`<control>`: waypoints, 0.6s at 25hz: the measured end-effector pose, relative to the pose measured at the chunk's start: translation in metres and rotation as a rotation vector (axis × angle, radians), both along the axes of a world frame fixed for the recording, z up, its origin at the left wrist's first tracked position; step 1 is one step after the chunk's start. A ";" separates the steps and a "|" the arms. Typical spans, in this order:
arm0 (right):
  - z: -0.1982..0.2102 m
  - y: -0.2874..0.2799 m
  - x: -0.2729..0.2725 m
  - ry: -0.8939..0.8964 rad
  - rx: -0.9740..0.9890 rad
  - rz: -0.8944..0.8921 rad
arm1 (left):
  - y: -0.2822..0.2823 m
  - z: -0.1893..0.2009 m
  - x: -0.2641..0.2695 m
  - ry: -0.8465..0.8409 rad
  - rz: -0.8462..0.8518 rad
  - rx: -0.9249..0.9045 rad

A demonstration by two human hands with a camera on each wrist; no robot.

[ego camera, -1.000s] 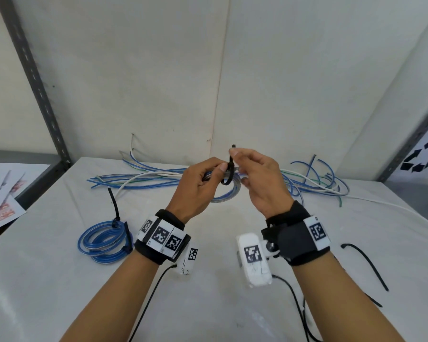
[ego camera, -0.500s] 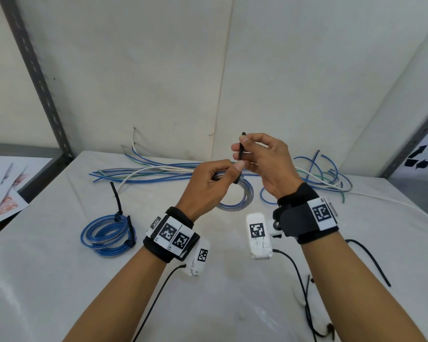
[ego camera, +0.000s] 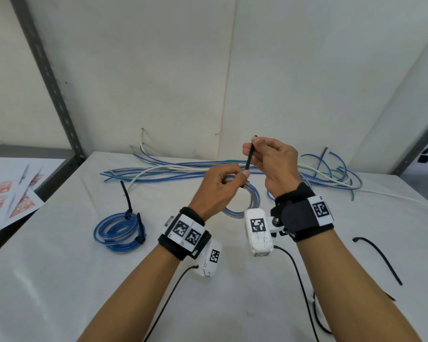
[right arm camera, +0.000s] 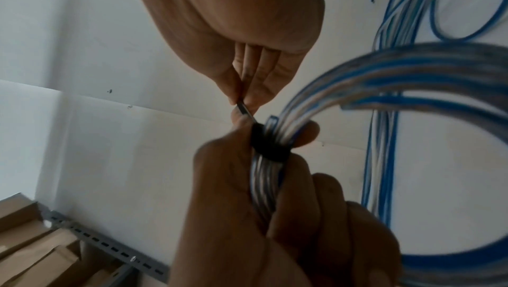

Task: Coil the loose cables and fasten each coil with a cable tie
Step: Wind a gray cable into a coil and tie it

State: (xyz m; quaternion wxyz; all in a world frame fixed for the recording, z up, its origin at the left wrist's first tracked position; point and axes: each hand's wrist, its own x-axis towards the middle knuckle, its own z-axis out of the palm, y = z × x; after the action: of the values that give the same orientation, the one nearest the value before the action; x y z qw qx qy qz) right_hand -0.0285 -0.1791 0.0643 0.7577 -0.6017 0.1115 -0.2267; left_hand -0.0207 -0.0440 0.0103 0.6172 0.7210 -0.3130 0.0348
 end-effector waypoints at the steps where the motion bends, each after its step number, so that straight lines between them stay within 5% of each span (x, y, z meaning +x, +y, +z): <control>1: -0.004 0.000 0.000 0.010 0.009 -0.002 | -0.001 -0.002 -0.001 0.023 -0.005 0.013; 7: 0.001 0.019 -0.007 0.030 -0.159 0.280 | 0.048 -0.014 -0.009 0.020 0.076 0.129; 11: 0.025 0.051 -0.002 -0.050 -0.214 0.444 | 0.119 0.015 -0.016 -0.029 0.089 0.177; 15: 0.031 0.101 0.017 -0.125 -0.267 0.552 | 0.193 0.050 -0.002 -0.162 0.297 0.497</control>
State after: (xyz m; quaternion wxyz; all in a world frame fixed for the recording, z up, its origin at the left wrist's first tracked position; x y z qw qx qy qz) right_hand -0.0115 -0.0781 0.0949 0.7104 -0.6882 -0.1338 -0.0618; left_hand -0.0230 0.1490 0.0599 0.3832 0.8827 -0.2510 0.1045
